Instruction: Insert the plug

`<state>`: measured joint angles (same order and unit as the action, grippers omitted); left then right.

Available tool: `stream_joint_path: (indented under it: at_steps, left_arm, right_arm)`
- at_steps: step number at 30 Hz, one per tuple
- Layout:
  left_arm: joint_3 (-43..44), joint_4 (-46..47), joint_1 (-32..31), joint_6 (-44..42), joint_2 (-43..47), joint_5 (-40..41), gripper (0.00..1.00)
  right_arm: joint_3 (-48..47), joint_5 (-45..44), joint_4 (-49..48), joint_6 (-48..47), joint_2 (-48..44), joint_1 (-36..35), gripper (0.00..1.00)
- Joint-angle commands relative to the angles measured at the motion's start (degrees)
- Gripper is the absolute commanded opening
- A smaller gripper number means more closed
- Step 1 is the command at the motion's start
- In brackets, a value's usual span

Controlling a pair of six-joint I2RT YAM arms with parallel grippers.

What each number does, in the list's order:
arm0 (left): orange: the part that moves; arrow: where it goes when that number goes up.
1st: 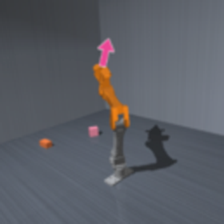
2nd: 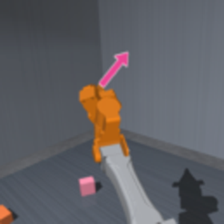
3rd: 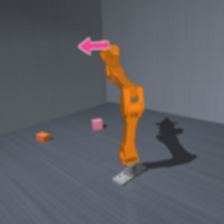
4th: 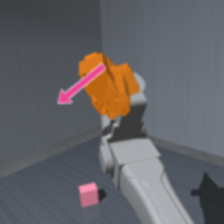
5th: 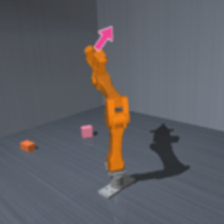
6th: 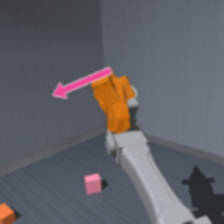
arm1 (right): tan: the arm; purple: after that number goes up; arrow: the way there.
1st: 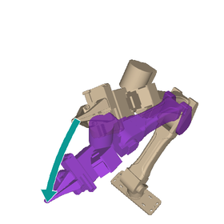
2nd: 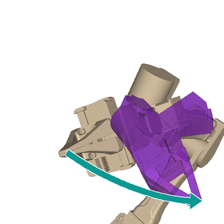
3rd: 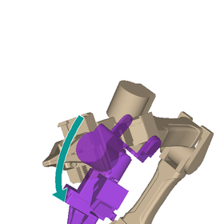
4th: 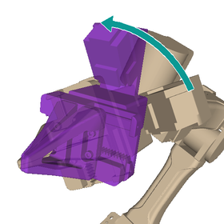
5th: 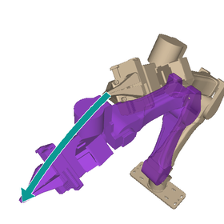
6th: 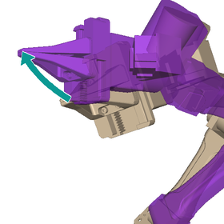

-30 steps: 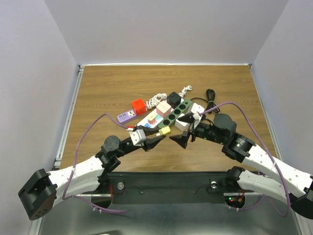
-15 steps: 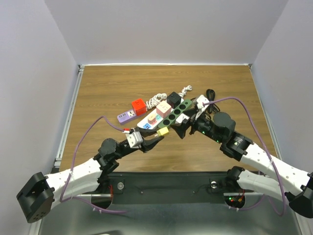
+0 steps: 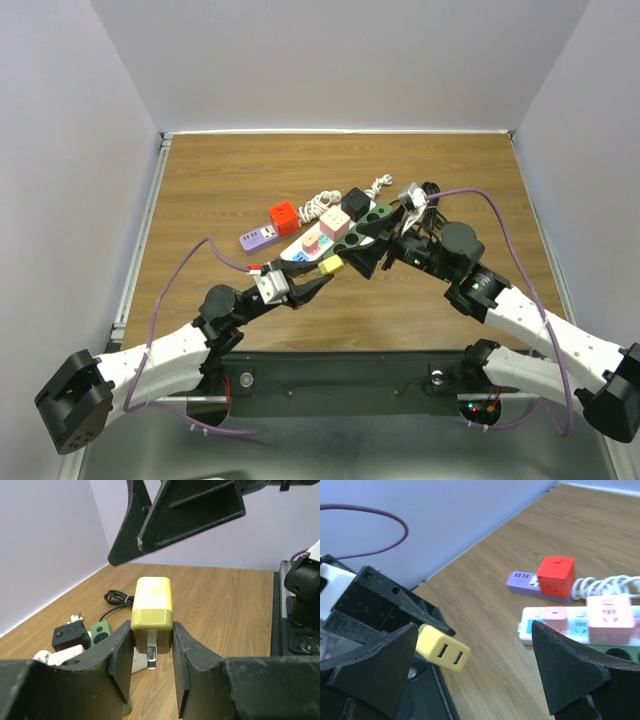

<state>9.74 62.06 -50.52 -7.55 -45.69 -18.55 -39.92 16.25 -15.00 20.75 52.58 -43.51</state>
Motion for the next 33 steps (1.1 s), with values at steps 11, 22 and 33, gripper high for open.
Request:
stream_joint_path:
  at_steps: [11,22,33]
  left_arm:
    - [1.25,8.25,-0.1,-3.43,1.4,1.49,0.0]
    - [1.6,8.86,-0.1,-4.67,0.78,2.72,0.0]
    - [1.6,10.36,-0.19,-4.75,-1.86,2.46,0.0]
  right_arm:
    - [2.74,15.03,-16.1,13.96,3.93,0.88,0.98]
    - [1.78,18.03,-17.78,15.11,8.86,0.88,0.9]
    - [1.6,17.85,-18.83,15.54,8.15,0.88,0.78]
